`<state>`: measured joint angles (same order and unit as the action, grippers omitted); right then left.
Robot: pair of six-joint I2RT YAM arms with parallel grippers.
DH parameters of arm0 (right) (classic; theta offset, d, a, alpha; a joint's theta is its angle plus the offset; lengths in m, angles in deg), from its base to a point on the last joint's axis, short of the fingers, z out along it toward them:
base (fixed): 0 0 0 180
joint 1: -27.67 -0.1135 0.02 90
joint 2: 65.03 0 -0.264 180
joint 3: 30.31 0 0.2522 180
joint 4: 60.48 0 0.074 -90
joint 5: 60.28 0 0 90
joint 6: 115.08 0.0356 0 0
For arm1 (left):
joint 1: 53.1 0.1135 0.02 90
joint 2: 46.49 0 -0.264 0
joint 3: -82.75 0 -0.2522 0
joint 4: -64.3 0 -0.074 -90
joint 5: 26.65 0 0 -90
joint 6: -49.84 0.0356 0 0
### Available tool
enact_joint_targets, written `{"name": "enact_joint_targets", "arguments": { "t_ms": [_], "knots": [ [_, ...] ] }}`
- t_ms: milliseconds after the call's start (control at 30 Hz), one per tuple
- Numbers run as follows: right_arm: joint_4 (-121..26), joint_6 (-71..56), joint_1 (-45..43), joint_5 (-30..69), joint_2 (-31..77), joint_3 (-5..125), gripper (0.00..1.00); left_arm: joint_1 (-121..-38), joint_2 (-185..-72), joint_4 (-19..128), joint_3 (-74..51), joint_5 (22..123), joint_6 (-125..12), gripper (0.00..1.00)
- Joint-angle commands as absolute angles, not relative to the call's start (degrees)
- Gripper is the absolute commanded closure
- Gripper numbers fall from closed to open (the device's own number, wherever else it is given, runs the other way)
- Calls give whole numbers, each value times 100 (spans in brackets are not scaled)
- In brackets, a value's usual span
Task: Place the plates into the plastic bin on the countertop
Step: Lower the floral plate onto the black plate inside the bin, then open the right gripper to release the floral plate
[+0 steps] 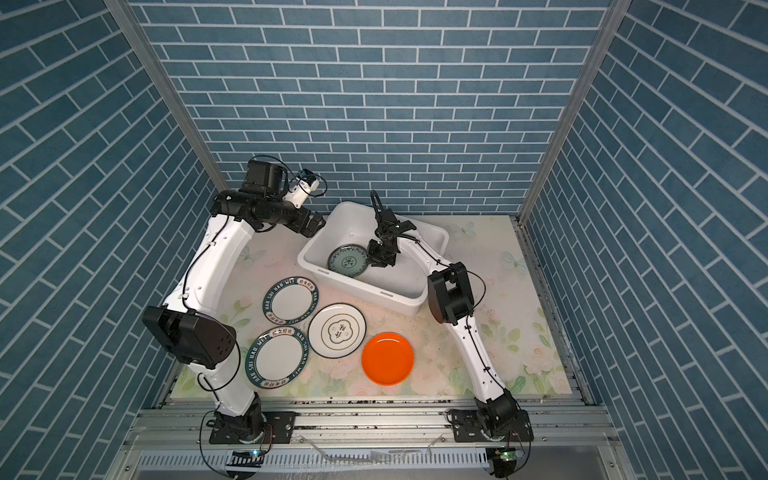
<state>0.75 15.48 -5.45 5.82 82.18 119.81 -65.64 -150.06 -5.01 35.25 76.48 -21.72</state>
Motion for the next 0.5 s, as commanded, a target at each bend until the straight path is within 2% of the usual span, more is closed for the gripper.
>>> {"name": "enact_joint_targets", "arguments": {
  "t_ms": [0,233,467],
  "knots": [
    [233,1443,-573,691,8139,12206,77,-6522,-15117,-679,3709,7678,-2179,0],
    [154,1421,-555,660,8144,12228,87,-6523,-15134,-690,3737,7671,-2209,0],
    [90,1487,-529,556,8215,12240,91,-6516,-15161,-701,3746,7689,-2209,0]
  ]
}}
